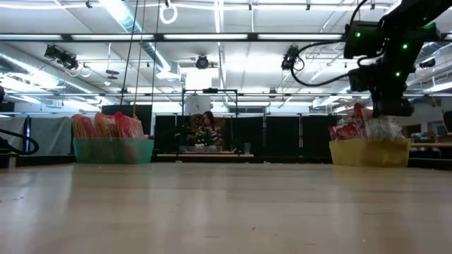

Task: Sort Maruchan noodles
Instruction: Put the red noodle pack into the yellow bin

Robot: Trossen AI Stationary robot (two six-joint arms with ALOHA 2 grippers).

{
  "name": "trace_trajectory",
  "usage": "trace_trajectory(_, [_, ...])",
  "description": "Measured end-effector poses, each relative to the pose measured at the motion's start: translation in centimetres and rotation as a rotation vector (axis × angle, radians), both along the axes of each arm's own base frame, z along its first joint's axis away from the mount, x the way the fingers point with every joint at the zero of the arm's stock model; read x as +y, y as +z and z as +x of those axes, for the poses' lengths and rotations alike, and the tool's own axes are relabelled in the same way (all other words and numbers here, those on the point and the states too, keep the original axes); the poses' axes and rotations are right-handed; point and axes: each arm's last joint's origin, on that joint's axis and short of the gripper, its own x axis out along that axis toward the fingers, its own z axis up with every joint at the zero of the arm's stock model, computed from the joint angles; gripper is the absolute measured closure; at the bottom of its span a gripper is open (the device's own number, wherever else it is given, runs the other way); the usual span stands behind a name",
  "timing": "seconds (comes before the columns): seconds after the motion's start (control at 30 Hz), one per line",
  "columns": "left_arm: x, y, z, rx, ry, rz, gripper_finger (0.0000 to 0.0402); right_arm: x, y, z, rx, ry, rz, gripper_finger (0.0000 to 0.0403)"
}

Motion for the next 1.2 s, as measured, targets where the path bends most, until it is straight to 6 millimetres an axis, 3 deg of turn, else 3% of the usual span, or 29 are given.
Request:
trace_trajectory(0.17, [0.0,0.0,0.0,0.0,0.0,0.0,0.0246,-0.3,-0.4,0.4,0.014,0.037,0.097,0.0389])
trace_trajectory(0.37, [0.0,0.0,0.0,0.0,0.0,0.0,0.0246,-0.4,1.3,1.0,-0.071,0.098,0.346,0.039])
trace_trajectory(0.6, [0.0,0.0,0.0,0.0,0.0,0.0,0.0246,-1.7,1.5,-0.2,-0.149,-0.056,0.555,0.0389])
trace_trajectory(0.83, [0.0,0.0,0.0,0.0,0.0,0.0,0.0246,-3.1,1.9,-0.6,-0.232,-0.15,0.54,0.0358])
trace_trajectory(1.0, [0.0,0.0,0.0,0.0,0.0,0.0,0.0246,-4.1,3.7,0.3,-0.446,-0.127,0.543,0.0333])
trace_trajectory(1.2, [0.0,0.0,0.0,0.0,0.0,0.0,0.0246,-5.7,3.0,-0.9,-0.469,-0.294,0.571,0.0328])
